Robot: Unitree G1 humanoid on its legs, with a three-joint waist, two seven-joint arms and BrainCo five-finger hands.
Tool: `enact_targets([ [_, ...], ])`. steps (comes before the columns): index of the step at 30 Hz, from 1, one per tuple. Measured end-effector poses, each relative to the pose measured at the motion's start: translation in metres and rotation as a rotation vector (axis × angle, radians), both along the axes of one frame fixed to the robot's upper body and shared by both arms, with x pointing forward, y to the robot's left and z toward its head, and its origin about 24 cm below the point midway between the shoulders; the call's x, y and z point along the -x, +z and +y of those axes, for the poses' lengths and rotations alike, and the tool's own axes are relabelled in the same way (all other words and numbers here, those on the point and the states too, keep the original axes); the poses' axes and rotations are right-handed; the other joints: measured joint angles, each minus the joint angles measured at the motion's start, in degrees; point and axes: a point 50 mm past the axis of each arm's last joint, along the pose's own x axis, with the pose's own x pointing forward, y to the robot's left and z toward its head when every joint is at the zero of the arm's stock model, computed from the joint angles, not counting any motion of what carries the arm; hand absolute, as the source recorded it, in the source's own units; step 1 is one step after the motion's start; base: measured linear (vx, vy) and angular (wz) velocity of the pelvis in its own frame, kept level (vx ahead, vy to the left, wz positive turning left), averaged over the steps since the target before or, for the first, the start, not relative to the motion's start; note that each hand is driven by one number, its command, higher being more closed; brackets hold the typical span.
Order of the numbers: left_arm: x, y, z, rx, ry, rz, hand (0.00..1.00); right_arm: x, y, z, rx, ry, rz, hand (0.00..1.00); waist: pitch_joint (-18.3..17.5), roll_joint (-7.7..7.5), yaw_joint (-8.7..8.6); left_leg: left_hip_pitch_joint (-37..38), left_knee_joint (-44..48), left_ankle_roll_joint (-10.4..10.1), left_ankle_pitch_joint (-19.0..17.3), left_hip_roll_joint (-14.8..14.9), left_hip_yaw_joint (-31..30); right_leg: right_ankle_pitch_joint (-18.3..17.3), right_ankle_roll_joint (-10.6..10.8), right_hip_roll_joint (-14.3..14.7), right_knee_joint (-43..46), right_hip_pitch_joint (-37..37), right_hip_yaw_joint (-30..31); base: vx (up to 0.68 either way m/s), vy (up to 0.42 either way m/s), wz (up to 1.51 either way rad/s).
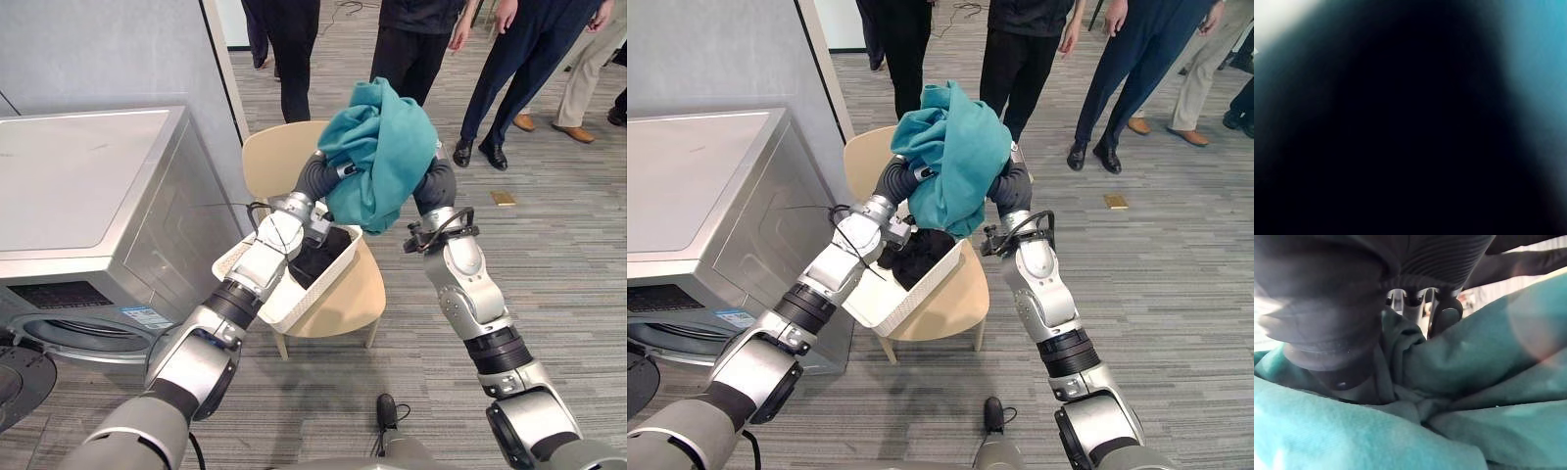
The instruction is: Pick up the laundry basket with both hands and put the clothes into the washing machine.
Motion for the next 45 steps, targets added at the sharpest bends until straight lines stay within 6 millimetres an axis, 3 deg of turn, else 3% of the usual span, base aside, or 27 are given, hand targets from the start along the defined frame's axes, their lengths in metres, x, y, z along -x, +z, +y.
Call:
enact_targets([
  [3,0.001,0.000,-0.004,0.017,-0.003,-0.002,1.00,0.000,0.001,0.000,-0.002,-0.002,-0.004,1.00,0.0,-0.16,0.13,0.0,0.0,0.0,0.0,0.0,0.0,0.0,0.0,0.0,0.0,0.0,0.0,0.00,0.000,0.00],
  [4,0.001,0.000,-0.006,0.024,-0.003,-0.001,1.00,0.000,0.002,0.000,-0.003,-0.002,-0.004,0.00,0.0,-0.22,0.13,0.0,0.0,0.0,0.0,0.0,0.0,0.0,0.0,0.0,0.0,0.0,0.0,0.00,0.000,0.00],
  [10,0.000,0.010,0.001,0.114,0.072,-0.020,1.00,0.012,0.007,0.015,0.004,0.069,-0.048,0.00,0.0,-0.28,0.02,0.0,0.0,0.0,0.0,0.0,-0.1,0.0,0.0,0.0,0.0,0.0,0.0,0.00,0.000,0.00],
  [14,0.005,0.031,0.016,0.181,0.104,-0.100,1.00,0.037,-0.003,0.013,-0.005,0.124,-0.071,0.00,0.1,-0.42,0.36,-0.6,0.1,0.0,0.0,0.0,-0.2,0.1,0.1,-0.1,0.0,0.1,-0.2,-0.03,-0.005,0.04],
  [16,0.011,0.035,0.025,0.222,0.116,-0.127,1.00,0.045,-0.013,0.005,-0.019,0.097,-0.050,0.00,0.1,-0.43,0.37,-0.7,0.1,0.1,0.0,0.0,-0.1,0.1,0.2,-0.1,0.0,0.1,-0.3,-0.02,0.003,0.01],
  [19,0.024,0.032,0.057,0.305,0.203,-0.162,1.00,0.053,-0.037,-0.030,-0.048,-0.048,0.031,0.00,0.1,-0.40,0.37,-0.6,0.1,0.1,0.0,0.0,0.0,0.1,0.2,0.0,0.0,0.1,-0.2,0.00,0.000,0.00],
  [22,0.047,0.021,0.112,0.372,0.379,-0.196,1.00,0.067,-0.057,-0.076,-0.079,-0.255,0.100,0.00,0.1,-0.29,0.28,-0.4,0.1,0.2,-0.1,0.0,0.5,0.1,0.2,0.1,0.0,0.0,0.1,0.00,0.000,-0.06],
  [24,0.068,0.008,0.145,0.391,0.498,-0.204,1.00,0.080,-0.070,-0.099,-0.091,-0.363,0.147,0.00,0.1,-0.20,0.37,-0.3,0.1,0.4,-0.2,0.0,0.7,-0.1,0.5,0.1,0.0,0.0,0.4,0.00,0.000,-0.07],
  [26,0.090,-0.004,0.169,0.401,0.598,-0.207,1.00,0.092,-0.083,-0.111,-0.101,-0.439,0.196,0.00,0.1,-0.22,0.60,-0.2,0.1,0.4,-0.3,-0.1,1.0,-1.2,2.1,0.0,0.0,0.0,0.6,-0.01,-0.002,-0.06],
  [29,0.111,-0.017,0.181,0.424,0.672,-0.197,1.00,0.106,-0.101,-0.118,-0.097,-0.500,0.270,0.00,0.1,0.08,2.25,-0.3,0.1,0.4,-0.4,-0.1,1.1,-2.6,4.0,-0.1,0.0,0.0,0.6,-0.03,-0.014,-0.02],
  [34,0.142,-0.038,0.185,0.466,0.740,-0.160,1.00,0.117,-0.132,-0.127,-0.132,-0.582,0.398,0.00,-0.4,1.71,3.22,-0.7,-0.2,0.5,-0.4,0.1,0.0,-3.6,4.6,-0.1,0.0,0.2,-0.3,-0.02,-0.007,0.09],
  [38,0.174,-0.060,0.188,0.517,0.819,-0.092,1.00,0.143,-0.175,-0.143,-0.162,-0.694,0.588,0.00,-1.2,2.91,3.54,-0.7,-0.6,0.4,-0.4,0.2,-1.7,-4.1,4.5,-0.4,0.0,1.4,-2.0,0.02,0.009,0.24],
  [39,0.187,-0.067,0.191,0.515,0.859,-0.067,1.00,0.157,-0.193,-0.147,-0.177,-0.738,0.672,0.00,-1.4,3.11,3.72,-0.7,-0.7,0.4,-0.3,0.2,-2.8,-4.4,4.6,-0.6,0.0,2.1,-3.3,0.04,0.013,0.38],
  [45,0.225,-0.101,0.196,0.545,0.942,0.101,1.00,0.199,-0.241,-0.141,-0.237,-0.808,0.920,0.00,-1.7,3.07,5.34,-0.6,0.0,0.5,-0.3,0.2,-6.5,-4.9,5.1,-1.3,0.0,5.2,-6.9,0.04,0.018,0.34],
])
